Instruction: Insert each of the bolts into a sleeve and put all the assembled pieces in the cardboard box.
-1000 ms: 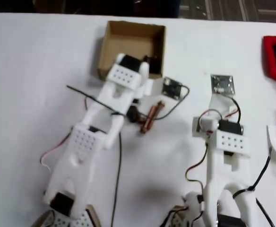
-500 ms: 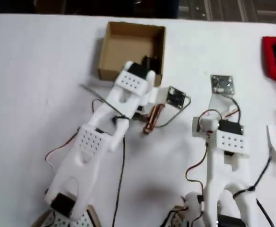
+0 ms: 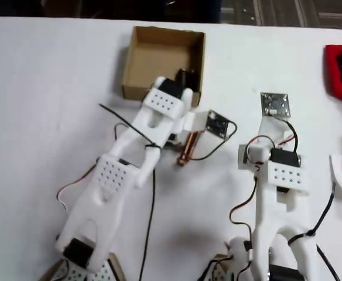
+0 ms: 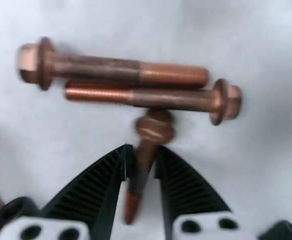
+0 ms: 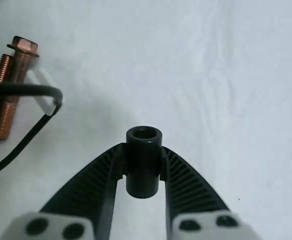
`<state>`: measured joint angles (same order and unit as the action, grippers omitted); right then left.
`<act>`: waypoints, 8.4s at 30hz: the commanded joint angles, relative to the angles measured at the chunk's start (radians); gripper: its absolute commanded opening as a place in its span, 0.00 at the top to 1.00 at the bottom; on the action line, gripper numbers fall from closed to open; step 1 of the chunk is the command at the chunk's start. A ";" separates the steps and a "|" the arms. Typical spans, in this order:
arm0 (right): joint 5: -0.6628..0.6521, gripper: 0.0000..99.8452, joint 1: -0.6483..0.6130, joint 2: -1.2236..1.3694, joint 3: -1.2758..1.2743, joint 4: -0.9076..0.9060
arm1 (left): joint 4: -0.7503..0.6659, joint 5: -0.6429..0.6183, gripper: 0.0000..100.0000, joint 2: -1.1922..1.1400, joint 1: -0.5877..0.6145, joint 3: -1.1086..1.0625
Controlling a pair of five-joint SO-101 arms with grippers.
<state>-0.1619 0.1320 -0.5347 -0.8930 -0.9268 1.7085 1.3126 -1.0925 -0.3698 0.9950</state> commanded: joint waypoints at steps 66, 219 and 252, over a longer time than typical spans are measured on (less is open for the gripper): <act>0.008 0.98 0.015 -0.050 0.003 0.010 | 0.021 -0.655 0.97 -0.080 0.140 0.173; 0.121 0.98 -0.460 -1.265 -0.769 0.472 | -1.433 -1.616 0.97 1.671 -0.230 -1.669; 0.121 0.98 -0.455 -1.265 -0.778 0.476 | -1.249 -1.610 0.97 1.689 -0.195 -1.748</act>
<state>-0.0330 -0.3253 -1.7791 -1.6755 -0.4726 0.4534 -0.3015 0.5769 -0.5846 -0.7679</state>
